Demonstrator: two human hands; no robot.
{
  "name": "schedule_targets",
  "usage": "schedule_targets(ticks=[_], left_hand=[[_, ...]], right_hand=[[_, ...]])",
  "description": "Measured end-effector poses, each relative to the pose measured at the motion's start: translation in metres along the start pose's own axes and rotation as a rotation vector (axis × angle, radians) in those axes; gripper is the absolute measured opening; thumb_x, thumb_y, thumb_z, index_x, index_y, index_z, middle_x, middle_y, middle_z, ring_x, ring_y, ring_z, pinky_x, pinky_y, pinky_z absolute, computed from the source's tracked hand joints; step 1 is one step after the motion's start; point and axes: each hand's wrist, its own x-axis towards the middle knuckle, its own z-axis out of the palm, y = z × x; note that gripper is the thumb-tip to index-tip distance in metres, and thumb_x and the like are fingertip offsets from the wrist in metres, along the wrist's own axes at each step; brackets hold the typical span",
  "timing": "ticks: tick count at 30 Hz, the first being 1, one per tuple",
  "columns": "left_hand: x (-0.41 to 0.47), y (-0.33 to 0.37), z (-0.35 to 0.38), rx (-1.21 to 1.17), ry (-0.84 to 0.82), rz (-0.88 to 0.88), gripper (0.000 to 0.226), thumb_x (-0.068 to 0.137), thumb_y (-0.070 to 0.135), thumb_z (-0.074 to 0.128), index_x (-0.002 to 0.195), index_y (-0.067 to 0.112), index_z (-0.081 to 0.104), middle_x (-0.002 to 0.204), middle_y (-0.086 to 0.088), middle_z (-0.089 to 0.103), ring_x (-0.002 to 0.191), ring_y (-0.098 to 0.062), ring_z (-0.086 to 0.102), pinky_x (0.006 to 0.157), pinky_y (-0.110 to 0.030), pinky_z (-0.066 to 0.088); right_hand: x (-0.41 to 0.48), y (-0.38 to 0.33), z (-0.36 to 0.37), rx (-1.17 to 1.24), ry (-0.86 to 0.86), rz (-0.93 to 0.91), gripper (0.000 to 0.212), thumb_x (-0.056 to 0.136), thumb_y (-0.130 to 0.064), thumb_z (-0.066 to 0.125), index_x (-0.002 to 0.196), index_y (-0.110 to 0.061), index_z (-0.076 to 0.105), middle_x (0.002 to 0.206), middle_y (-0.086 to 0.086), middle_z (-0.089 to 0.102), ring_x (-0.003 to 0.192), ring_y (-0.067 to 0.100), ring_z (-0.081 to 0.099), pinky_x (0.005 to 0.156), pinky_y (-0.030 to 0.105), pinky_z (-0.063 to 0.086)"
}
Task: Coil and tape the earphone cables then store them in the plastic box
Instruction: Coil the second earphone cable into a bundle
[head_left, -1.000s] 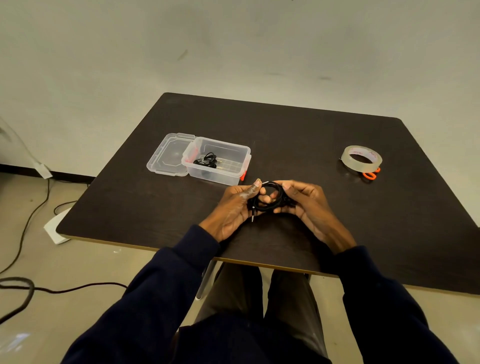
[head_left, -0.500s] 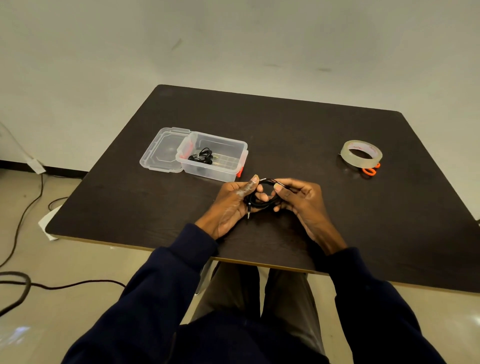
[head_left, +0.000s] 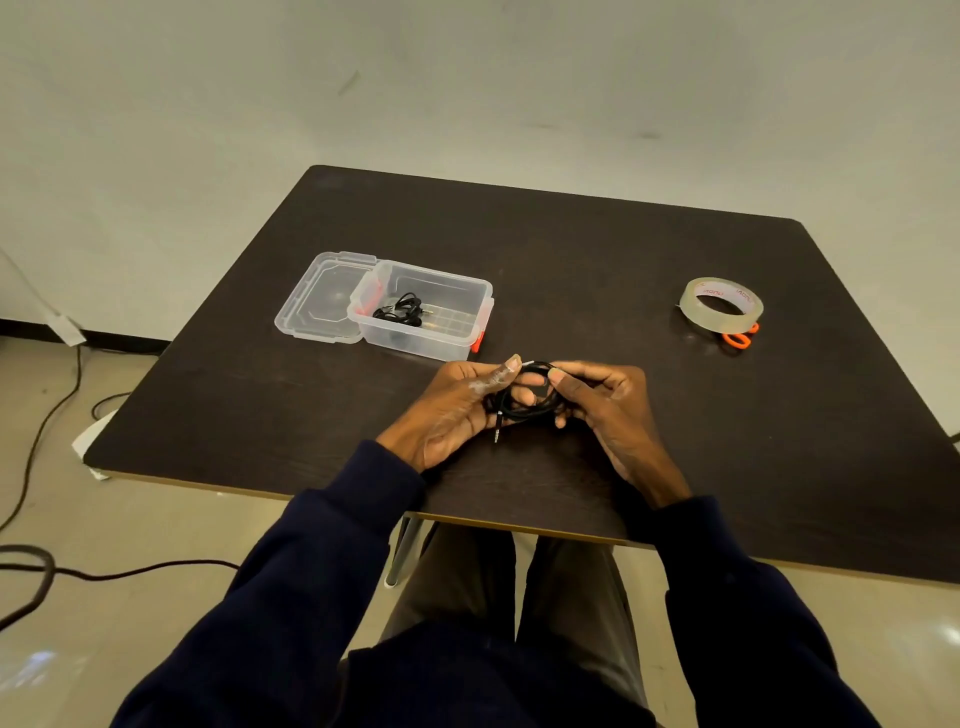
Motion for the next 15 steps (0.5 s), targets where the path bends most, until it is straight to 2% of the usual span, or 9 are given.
schedule_targets(ticks=[4,7,10,13,15], left_hand=[[0.001,0.007,-0.004,0.263,0.026,0.039,0.034,0.083,0.031,0.074,0.106,0.007,0.079,0.093,-0.016,0.078,0.097,-0.024,0.075,0.092,-0.043,0.061],[0.002,0.019,-0.004,0.441,-0.023,0.064,0.027,0.083,0.03,0.075,0.099,0.01,0.081,0.089,-0.015,0.079,0.084,-0.02,0.077,0.076,-0.032,0.064],[0.004,0.03,-0.004,0.606,-0.066,0.075,0.015,0.092,0.02,0.073,0.099,0.009,0.08,0.086,-0.012,0.079,0.082,-0.02,0.076,0.073,-0.03,0.063],[0.003,0.034,-0.001,0.613,-0.067,0.118,0.013,0.095,0.013,0.071,0.098,0.005,0.08,0.081,-0.011,0.079,0.075,-0.019,0.076,0.067,-0.025,0.06],[0.001,0.035,0.001,0.604,-0.082,0.122,0.013,0.095,0.011,0.069,0.097,0.004,0.08,0.08,-0.012,0.078,0.073,-0.018,0.075,0.064,-0.025,0.059]], right_hand=[[-0.001,-0.002,-0.005,-0.152,-0.009,-0.026,0.014,0.094,-0.013,0.072,0.103,-0.019,0.081,0.092,0.009,0.079,0.067,0.021,0.069,0.055,0.027,0.056],[-0.001,-0.012,-0.007,-0.262,-0.068,-0.043,0.013,0.095,-0.011,0.072,0.104,-0.016,0.08,0.093,0.003,0.079,0.061,0.013,0.069,0.054,0.022,0.055],[-0.001,-0.023,-0.011,-0.307,-0.133,-0.048,0.013,0.094,-0.012,0.071,0.105,-0.013,0.079,0.092,0.001,0.079,0.059,0.01,0.068,0.054,0.02,0.055],[0.003,-0.037,-0.021,-0.317,-0.253,-0.013,0.024,0.098,-0.02,0.064,0.114,-0.007,0.076,0.091,0.003,0.078,0.062,0.016,0.067,0.059,0.024,0.056],[0.008,-0.045,-0.028,-0.241,-0.329,0.042,0.029,0.1,-0.016,0.057,0.119,0.001,0.071,0.093,0.009,0.075,0.069,0.019,0.066,0.064,0.027,0.055]])
